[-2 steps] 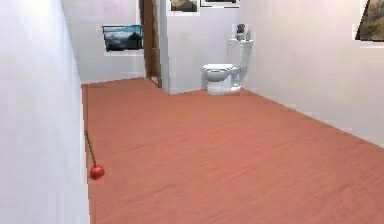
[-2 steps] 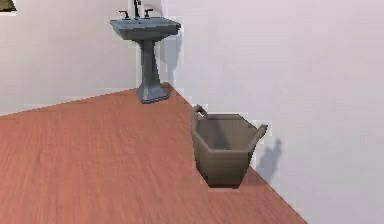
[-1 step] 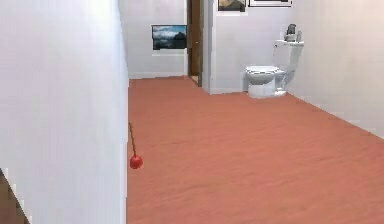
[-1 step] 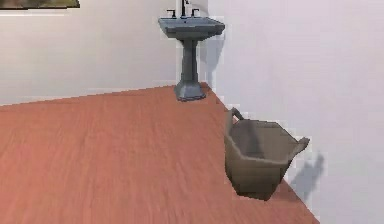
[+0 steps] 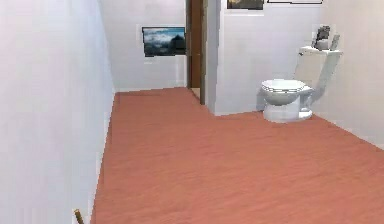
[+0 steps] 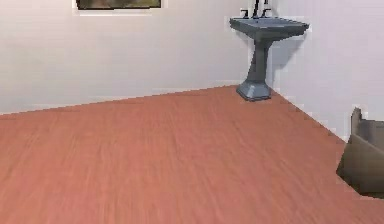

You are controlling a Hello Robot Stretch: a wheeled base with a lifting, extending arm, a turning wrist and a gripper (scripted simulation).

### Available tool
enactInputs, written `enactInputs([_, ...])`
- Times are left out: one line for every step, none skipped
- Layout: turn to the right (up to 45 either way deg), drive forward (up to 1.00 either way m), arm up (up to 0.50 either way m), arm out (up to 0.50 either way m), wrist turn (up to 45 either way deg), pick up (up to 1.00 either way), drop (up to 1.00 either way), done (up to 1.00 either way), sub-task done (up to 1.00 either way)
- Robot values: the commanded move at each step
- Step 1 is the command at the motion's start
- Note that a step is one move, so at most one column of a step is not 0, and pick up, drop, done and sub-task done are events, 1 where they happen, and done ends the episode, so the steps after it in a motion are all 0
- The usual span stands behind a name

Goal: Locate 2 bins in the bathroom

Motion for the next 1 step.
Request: enactInputs([-3.0, 0.0, 0.0, 0.0, 0.0, 0.0, 0.0, 0.0, 0.0])
